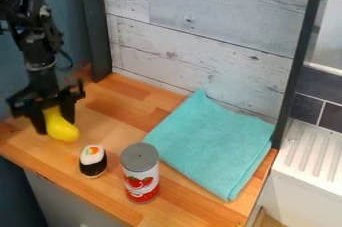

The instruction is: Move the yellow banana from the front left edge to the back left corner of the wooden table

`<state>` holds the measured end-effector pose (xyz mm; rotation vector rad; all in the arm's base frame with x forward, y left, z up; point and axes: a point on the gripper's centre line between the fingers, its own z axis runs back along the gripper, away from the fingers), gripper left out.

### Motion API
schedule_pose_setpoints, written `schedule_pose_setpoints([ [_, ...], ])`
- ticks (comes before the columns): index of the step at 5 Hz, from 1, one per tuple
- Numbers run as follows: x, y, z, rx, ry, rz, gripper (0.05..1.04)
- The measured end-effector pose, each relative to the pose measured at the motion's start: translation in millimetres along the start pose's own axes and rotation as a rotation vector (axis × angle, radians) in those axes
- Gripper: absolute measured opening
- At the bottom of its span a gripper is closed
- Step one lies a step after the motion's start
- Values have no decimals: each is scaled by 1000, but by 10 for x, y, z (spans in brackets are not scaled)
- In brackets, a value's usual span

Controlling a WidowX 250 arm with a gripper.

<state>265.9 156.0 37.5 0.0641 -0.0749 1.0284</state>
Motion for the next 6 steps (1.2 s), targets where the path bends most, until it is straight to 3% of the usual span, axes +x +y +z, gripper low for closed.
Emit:
schedule_pose_setpoints([
  [1, 287, -89, 276, 13, -67, -149, 595],
  [2, 455, -265, 392, 19, -104, -359, 595],
  [3, 492, -380, 217, 1, -62, -490, 595],
  [4, 427, -421, -9, -12, -1, -543, 595],
  [6, 438, -523, -205, -52, -14, -589, 595],
])
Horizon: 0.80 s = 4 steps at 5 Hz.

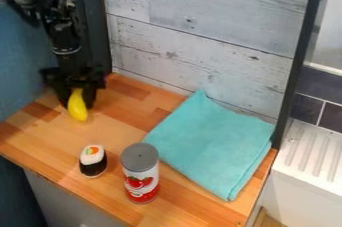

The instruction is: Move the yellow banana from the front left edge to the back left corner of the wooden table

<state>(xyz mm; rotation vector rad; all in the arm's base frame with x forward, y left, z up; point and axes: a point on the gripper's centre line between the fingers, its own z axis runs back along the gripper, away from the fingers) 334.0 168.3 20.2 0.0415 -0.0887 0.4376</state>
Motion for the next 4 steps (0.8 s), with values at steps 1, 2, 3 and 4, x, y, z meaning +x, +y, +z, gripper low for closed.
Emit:
schedule_pose_setpoints([
  [1, 53, -61, 2, 7, -33, -32, 711],
  [2, 9, -91, 20, 8, 4, -50, 955],
  [3, 11, -78, 164, 25, -21, -14, 1005],
  [4, 19, -113, 523, 31, -98, -26, 1001],
])
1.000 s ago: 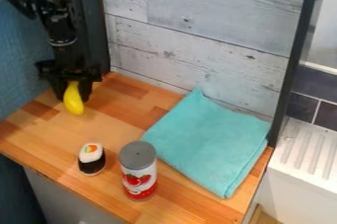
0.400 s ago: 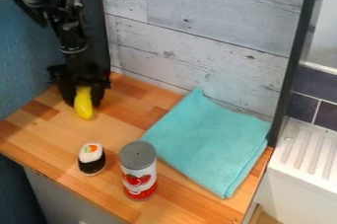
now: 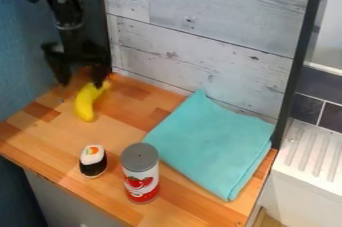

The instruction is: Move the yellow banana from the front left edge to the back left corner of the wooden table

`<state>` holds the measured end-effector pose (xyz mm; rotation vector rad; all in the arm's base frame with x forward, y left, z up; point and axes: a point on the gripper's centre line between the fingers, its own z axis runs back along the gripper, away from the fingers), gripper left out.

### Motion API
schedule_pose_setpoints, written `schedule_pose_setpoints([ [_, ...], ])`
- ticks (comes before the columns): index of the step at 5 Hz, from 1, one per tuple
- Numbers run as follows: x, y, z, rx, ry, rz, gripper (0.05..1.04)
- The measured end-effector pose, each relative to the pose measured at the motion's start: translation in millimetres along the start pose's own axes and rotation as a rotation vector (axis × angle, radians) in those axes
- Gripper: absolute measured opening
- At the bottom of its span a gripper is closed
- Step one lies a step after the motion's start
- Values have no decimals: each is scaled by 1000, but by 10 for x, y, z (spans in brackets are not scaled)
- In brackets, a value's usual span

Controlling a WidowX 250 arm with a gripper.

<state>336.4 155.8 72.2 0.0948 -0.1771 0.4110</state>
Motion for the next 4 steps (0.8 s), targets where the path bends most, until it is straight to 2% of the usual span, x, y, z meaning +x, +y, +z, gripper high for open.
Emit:
schedule_pose_setpoints([
  [1, -110, -113, 361, 28, -31, -81, 1001],
  [2, -496, -347, 772, 81, 12, -216, 1001],
  [3, -758, -513, 899, 56, 133, -374, 1001],
  [4, -968, -661, 1058, 16, 129, -436, 1001],
])
